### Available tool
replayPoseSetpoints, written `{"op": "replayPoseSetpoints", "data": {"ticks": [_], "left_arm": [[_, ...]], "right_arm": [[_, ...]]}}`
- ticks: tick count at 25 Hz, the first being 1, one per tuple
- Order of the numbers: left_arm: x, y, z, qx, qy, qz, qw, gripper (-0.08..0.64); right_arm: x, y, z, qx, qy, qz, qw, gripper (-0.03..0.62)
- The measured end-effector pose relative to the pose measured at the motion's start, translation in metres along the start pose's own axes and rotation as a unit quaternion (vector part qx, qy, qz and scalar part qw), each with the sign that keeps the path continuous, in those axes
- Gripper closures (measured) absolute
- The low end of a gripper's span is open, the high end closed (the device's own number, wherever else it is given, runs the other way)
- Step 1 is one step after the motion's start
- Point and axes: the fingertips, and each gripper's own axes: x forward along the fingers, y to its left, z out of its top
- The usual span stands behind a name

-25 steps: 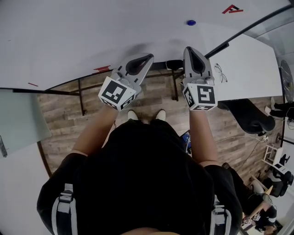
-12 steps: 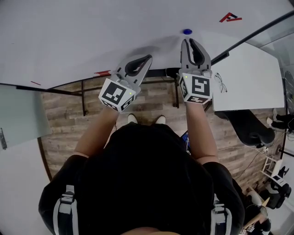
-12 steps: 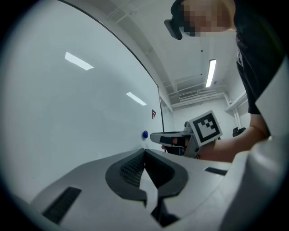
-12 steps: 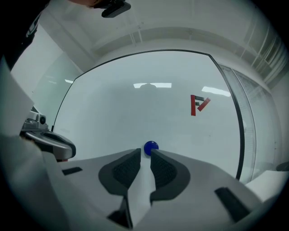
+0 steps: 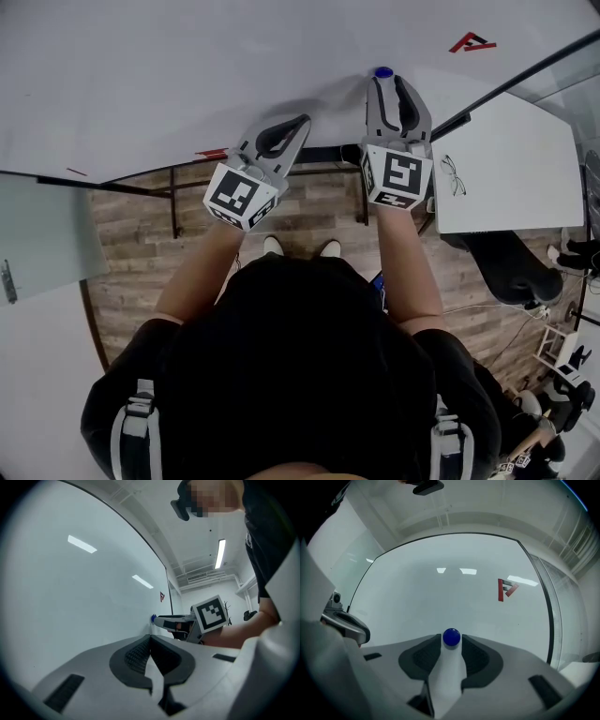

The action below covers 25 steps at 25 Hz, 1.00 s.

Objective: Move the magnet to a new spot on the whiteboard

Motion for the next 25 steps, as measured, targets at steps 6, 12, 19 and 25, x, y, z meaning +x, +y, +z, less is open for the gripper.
{"op": "replayPoseSetpoints", "data": {"ticks": [6,12,19,25], "left_arm": [[0.0,0.002,-0.001,-0.001,0.001,0.002,1.0,0.555],[-0.002,0.005,-0.003,-0.001,0.004,0.007,1.0,0.555],[-0.003,0.007,-0.003,0.0,0.005,0.013,0.9999,0.555],[0.0,0.005,0.002,0.005,0.004,0.015,0.9999,0.555]], "right_arm": [[0.006,-0.002,0.0,-0.014,-0.007,-0.009,1.0,0.455],[0.01,0.003,0.003,-0.045,-0.013,-0.013,0.999,0.457],[0.01,0.003,0.003,-0.047,-0.019,-0.019,0.999,0.471],[0.009,0.002,0.004,-0.046,-0.02,-0.009,0.999,0.472]]}}
